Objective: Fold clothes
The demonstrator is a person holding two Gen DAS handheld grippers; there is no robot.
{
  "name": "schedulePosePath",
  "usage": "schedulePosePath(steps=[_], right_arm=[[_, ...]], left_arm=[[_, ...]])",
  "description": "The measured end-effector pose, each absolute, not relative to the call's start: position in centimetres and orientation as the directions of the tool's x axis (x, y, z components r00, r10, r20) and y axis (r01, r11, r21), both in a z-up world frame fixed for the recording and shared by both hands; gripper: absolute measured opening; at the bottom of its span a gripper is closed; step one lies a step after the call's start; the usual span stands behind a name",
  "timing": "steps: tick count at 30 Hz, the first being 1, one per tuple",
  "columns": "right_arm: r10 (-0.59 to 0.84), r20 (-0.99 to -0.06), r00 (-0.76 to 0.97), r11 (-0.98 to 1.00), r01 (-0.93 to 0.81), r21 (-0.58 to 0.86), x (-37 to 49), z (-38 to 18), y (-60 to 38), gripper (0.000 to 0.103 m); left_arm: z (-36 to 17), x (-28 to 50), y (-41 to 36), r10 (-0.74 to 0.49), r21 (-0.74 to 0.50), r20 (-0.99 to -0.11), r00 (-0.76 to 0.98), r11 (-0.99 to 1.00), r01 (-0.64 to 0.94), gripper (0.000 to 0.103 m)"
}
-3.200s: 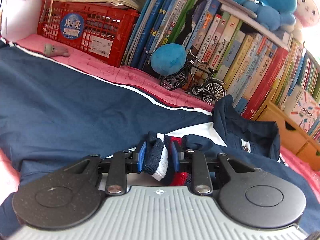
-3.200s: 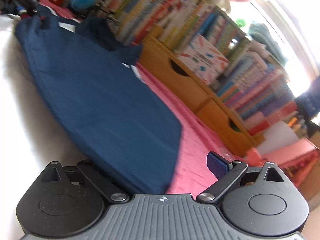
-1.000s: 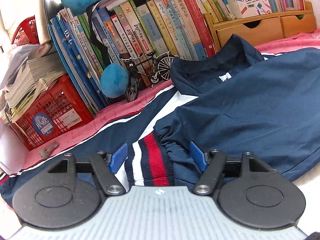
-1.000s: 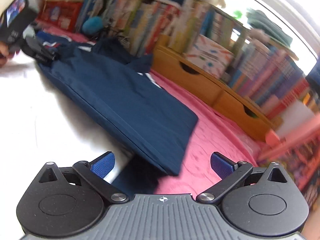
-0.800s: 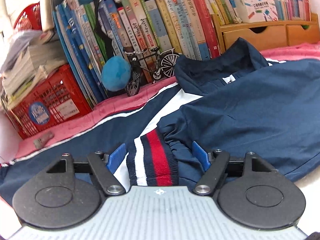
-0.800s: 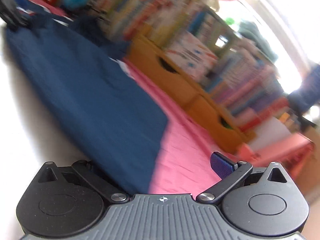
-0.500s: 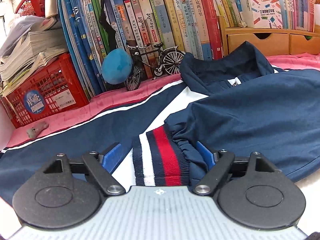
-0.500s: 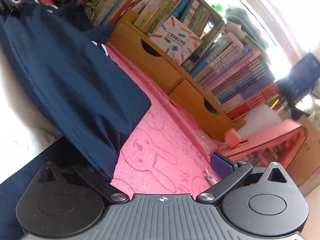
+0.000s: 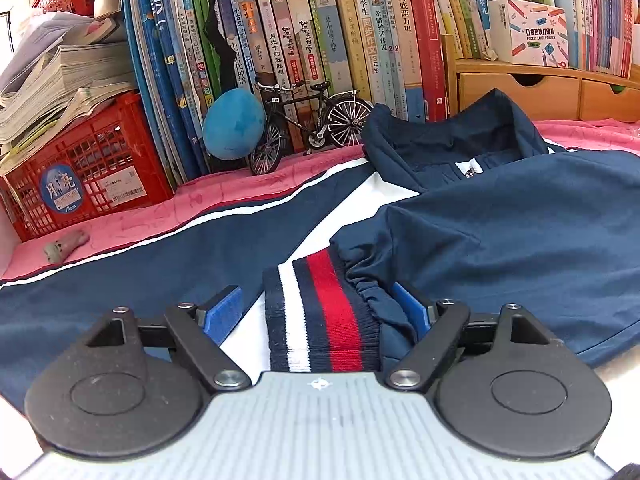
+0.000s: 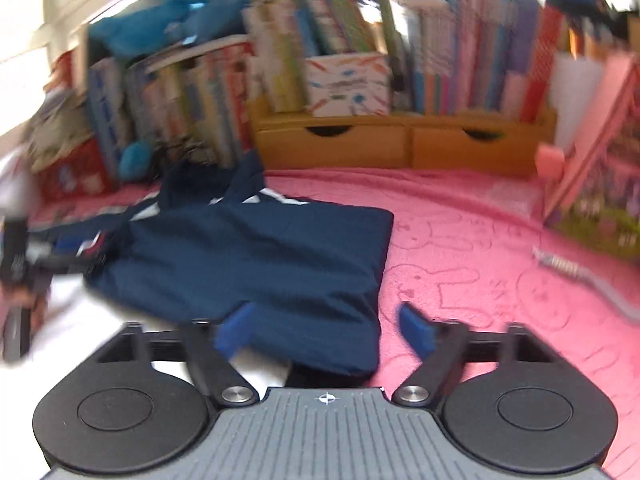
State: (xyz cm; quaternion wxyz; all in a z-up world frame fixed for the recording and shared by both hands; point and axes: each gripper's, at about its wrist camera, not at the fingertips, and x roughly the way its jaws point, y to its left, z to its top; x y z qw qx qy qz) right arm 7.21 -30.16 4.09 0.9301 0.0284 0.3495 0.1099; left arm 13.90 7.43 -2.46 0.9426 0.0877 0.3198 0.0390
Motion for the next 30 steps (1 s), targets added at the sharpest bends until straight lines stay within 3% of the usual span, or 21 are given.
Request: schedulePosePath(steps=[4,9,15,22,27,28,30], right_arm=[[0.126,-0.682,0.721,0.990,-0.139,0.036,8.8,0.7,-28.9,0.036],[0.094,-0.682,0.725,0.993,-0.120,0.009,8.0,-1.4,-29.6,0.037],[0.069,-0.616,0.785,0.994,-0.110,-0.029,7.1,-2.3,-29.1,0.037],[0.116,-0.617,0.779,0.992,-0.124,0.030,7.7,-2.2,-29.9,0.040],[0.122,-0.615,0.779,0.992,-0.121,0.043,7.6,-2.3,-30.0,0.040],[0.122,-0.615,0.779,0.992,-0.121,0.044,7.6,-2.3,-30.1,0.040],[0.122,-0.615,0.779,0.992,-0.120,0.045,7.6,-2.3,-30.0,0.040]], left_arm=[[-2.5,14.0,7.7,0.126,0.177,-0.601,0.789,0.984,-0.022,0.085],[-2.5,14.2,8.6,0.098,0.113,-0.623,0.776,0.993,-0.034,0.092],[-2.2,14.1,10.4,0.042,0.041,-0.656,0.754,0.999,-0.021,0.101],[0.2,13.8,12.6,0.046,-0.090,-0.641,0.766,0.987,-0.134,0.103],[0.4,14.9,14.1,0.071,-0.257,-0.704,0.707,0.902,-0.347,0.100],[0.4,14.8,14.1,0.111,-0.238,-0.713,0.692,0.890,-0.388,0.097],[1.1,14.2,12.0,0.219,-0.122,-0.659,0.720,0.913,-0.390,0.073]])
